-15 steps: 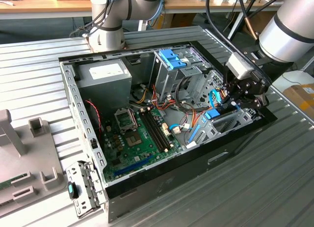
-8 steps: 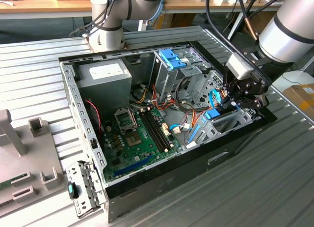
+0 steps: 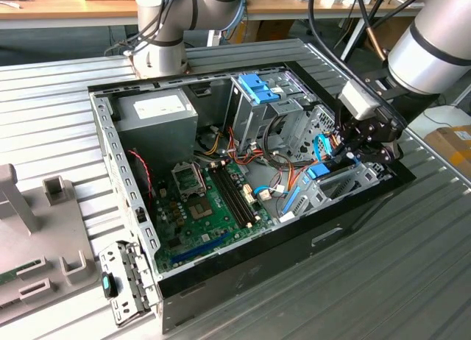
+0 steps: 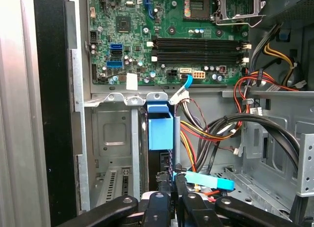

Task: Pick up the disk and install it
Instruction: 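Insert the first disk wire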

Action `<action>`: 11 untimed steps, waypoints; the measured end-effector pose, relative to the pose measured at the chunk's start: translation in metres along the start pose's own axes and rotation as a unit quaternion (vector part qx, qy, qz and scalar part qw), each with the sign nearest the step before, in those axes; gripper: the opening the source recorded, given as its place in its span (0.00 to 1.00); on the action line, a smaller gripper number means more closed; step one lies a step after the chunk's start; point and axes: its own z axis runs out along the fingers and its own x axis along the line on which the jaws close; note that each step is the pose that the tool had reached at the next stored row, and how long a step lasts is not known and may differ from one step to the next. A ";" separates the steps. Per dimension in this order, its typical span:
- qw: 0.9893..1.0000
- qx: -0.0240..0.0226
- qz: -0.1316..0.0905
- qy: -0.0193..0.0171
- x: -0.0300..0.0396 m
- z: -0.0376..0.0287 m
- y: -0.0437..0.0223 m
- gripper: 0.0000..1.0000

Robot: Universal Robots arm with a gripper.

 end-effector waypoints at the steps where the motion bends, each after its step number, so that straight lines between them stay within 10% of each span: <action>1: 1.000 0.000 0.000 0.000 0.0000 0.0002 0.0000 0.16; 11: 1.000 0.000 0.000 0.000 -0.0001 -0.0010 -0.0003 0.16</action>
